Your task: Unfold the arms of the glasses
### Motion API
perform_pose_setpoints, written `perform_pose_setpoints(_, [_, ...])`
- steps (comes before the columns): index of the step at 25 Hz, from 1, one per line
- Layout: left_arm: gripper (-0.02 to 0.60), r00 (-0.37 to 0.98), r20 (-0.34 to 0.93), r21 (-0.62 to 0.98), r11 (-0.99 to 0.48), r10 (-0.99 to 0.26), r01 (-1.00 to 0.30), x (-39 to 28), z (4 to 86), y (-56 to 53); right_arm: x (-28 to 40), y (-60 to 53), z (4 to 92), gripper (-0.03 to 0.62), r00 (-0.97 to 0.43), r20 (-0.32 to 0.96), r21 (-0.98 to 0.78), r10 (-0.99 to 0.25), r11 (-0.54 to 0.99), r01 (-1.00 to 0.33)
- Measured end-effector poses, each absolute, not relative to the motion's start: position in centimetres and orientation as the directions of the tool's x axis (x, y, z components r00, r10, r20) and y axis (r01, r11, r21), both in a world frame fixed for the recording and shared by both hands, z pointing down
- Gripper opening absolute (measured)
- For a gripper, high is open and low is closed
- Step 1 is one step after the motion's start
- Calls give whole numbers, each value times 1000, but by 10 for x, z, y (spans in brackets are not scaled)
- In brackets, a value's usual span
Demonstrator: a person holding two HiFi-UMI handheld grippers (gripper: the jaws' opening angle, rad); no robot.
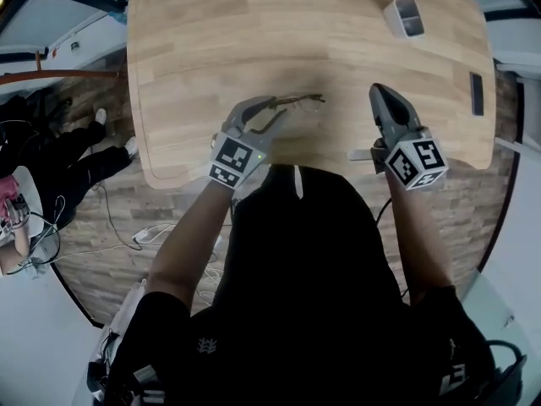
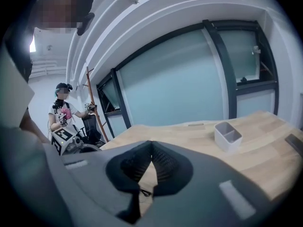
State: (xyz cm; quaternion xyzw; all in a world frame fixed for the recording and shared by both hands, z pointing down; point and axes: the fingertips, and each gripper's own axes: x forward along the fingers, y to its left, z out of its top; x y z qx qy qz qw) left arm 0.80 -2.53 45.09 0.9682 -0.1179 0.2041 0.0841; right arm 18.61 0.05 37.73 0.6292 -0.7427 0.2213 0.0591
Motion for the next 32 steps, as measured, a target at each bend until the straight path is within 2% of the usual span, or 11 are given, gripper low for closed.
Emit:
perform_pose_setpoints(10, [124,847,509,122,-960,-157,-251,42,518,-15,200,-9,449,2,-275,420,-333,-865,135,-933])
perform_pose_setpoints(24, [123,783,609,109,-964,-127,-241,68,569,-19,215,-10,493,2,-310,462,-390,-831,123,-912])
perform_pose_setpoints(32, [66,771,625,87,-971,-119,-221,67,577,-17,204,-17,498,2,-350,462,-398,-815,162,-903])
